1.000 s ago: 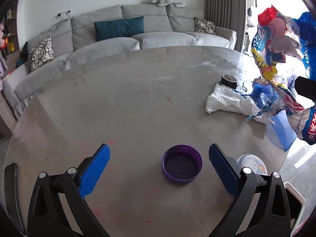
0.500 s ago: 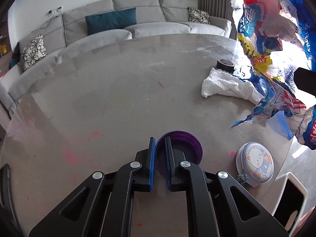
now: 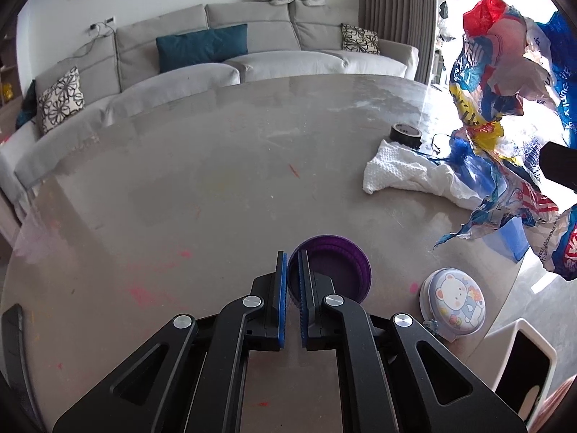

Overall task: Collect trash
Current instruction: 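Grasp the purple bottle cap with the left gripper while right holds the bag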

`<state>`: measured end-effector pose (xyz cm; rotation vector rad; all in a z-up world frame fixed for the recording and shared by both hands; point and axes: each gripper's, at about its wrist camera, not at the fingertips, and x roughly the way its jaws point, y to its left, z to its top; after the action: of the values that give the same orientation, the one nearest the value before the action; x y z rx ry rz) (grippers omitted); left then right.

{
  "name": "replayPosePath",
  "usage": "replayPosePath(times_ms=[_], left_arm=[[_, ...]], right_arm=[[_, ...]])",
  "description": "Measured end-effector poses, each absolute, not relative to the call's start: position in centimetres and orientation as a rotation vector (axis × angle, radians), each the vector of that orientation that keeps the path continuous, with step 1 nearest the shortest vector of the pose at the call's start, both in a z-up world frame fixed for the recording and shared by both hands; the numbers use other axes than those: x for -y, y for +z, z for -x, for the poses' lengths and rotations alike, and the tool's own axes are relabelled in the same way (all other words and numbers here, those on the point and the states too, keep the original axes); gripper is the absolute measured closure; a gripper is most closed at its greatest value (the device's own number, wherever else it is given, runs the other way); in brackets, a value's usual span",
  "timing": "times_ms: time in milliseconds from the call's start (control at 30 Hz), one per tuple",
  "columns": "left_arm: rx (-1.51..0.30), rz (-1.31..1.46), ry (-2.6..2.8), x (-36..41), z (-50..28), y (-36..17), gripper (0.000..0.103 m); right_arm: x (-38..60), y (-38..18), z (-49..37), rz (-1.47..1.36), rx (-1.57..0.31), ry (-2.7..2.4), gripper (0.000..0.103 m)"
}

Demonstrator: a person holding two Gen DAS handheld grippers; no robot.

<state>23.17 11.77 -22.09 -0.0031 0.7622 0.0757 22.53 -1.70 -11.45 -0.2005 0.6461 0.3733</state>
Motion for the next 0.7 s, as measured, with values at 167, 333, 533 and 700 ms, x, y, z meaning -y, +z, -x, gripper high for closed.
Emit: replayPosePath(times_ms=[167, 333, 533, 700], left_arm=[[-0.748, 0.04, 0.064, -12.6, -22.0, -20.7, 0.098], [-0.702, 0.057, 0.04, -13.0, -19.7, -18.0, 0.098], [-0.656, 0.031, 0.012, -10.9, -17.3, -14.4, 0.098], [-0.598, -0.014, -0.048, -6.8, -15.2, -12.0, 0.098]], right_arm=[[2.0, -11.1, -22.3, 0.199, -0.634, 0.369, 0.09], [2.5, -10.2, -21.2, 0.192, -0.601, 0.371, 0.09], [4.6, -8.8, -18.7, 0.158, -0.559, 0.363, 0.09], [7.8, -7.4, -15.8, 0.143, -0.536, 0.311, 0.09]])
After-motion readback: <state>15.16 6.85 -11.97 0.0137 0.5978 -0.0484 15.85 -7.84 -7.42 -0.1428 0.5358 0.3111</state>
